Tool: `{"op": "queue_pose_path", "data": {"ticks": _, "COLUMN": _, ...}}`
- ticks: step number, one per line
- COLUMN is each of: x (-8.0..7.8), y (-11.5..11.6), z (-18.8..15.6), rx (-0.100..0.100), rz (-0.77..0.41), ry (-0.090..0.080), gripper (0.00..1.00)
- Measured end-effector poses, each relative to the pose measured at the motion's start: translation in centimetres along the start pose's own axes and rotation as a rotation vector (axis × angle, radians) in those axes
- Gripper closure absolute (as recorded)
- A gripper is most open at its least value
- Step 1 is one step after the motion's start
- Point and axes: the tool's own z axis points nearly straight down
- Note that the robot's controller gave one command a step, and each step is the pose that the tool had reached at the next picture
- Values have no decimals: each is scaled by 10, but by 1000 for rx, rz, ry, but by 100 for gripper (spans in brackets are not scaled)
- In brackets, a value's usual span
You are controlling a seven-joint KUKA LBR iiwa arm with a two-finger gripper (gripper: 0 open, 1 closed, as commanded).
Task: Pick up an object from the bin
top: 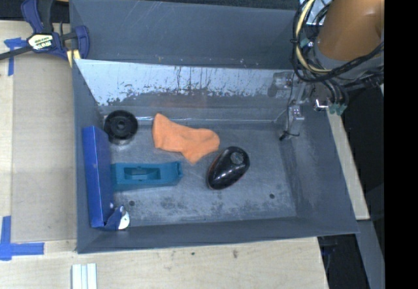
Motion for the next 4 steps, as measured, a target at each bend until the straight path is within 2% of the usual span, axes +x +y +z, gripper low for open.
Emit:
{"op": "queue_pose_path", "data": {"ticks": 1, "x": 0, "y": 0, "z": -1, "rx": 0, "rz": -1, "ry": -1, "gripper": 0}}
{"op": "queue_pose_path", "data": {"ticks": 2, "x": 34, "y": -15, "z": 33, "rx": 1, "rz": 4, "ry": -13, "gripper": 0}}
{"op": "queue_pose_path", "data": {"ticks": 3, "x": 23, "y": 18, "z": 69, "rx": 4, "rz": 16, "ry": -9, "gripper": 0}}
{"op": "queue_pose_path", "data": {"ticks": 4, "x": 92, "y": 21, "z": 117, "rx": 1, "rz": 80, "ry": -6, "gripper": 100}}
